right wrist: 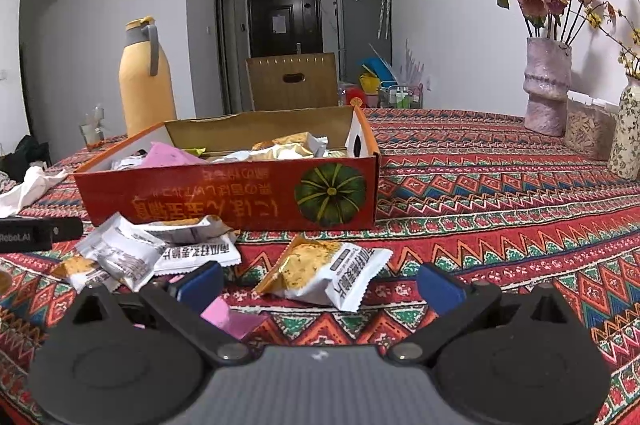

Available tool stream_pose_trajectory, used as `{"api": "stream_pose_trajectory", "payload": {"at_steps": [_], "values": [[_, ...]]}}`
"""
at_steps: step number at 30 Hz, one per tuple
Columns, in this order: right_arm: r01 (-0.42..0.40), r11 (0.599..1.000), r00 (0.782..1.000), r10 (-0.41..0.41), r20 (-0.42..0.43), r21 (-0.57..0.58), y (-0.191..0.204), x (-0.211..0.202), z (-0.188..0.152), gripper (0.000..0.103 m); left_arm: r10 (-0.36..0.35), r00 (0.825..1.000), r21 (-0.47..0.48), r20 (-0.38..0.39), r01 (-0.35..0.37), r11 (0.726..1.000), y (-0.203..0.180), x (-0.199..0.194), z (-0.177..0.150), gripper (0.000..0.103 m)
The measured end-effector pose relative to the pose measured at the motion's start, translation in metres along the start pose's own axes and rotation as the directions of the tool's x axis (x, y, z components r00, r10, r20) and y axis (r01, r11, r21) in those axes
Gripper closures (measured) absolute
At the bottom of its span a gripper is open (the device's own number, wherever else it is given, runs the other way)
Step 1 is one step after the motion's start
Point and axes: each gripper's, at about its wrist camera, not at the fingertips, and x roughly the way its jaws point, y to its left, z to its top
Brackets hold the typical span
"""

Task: Organize snacks
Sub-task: 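Withdraw both open tools from the box toward the snack pile, then grasp a white-labelled cracker packet with the right tool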

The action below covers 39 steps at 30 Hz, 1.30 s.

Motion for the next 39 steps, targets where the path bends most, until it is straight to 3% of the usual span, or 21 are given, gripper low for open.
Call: {"api": "stream_pose_trajectory", "payload": {"at_steps": [12, 21, 26, 28, 32, 35, 37, 39], "values": [[0.062, 0.998, 0.998, -0.063, -0.025, -0.016, -0.009, 0.008, 0.006, 0.000, -0.010, 1.000, -0.006, 0.004, 0.010, 1.000, 0.000, 0.000, -0.001, 0.000], [0.055, 0.996, 0.992, -0.063, -0.113, -0.075, -0.003, 0.045, 0.026, 0.003, -0.008, 1.000, -0.014, 0.001, 0.008, 1.000, 0.001, 0.001, -0.001, 0.000], [0.053, 0.996, 0.983, -0.065, -0.174, -0.069, 0.002, 0.066, 0.026, 0.013, -0.011, 1.000, -0.015, -0.001, 0.011, 1.000, 0.001, 0.001, -0.002, 0.000], [0.045, 0.996, 0.981, -0.058, -0.186, -0.074, 0.003, 0.069, 0.024, 0.022, -0.015, 1.000, -0.016, -0.003, 0.015, 1.000, 0.001, 0.001, -0.002, 0.000], [0.018, 0.997, 0.984, -0.031, -0.177, -0.075, 0.004, 0.066, 0.021, 0.030, -0.018, 1.000, -0.019, -0.005, 0.017, 1.000, 0.001, 0.002, -0.001, 0.000], [-0.006, 0.996, 0.986, -0.010, -0.167, -0.091, 0.007, 0.063, 0.021, 0.045, -0.017, 1.000, -0.019, -0.005, 0.017, 1.000, 0.001, 0.002, -0.001, 0.000], [-0.026, 0.996, 0.987, 0.011, -0.163, -0.089, 0.008, 0.061, 0.020, 0.063, -0.017, 1.000, -0.019, -0.005, 0.017, 1.000, 0.001, 0.002, -0.001, 0.000], [-0.028, 0.996, 0.988, 0.014, -0.151, -0.089, 0.008, 0.058, 0.017, 0.065, -0.018, 1.000, -0.019, -0.005, 0.018, 1.000, 0.001, 0.002, -0.001, 0.000]]}}
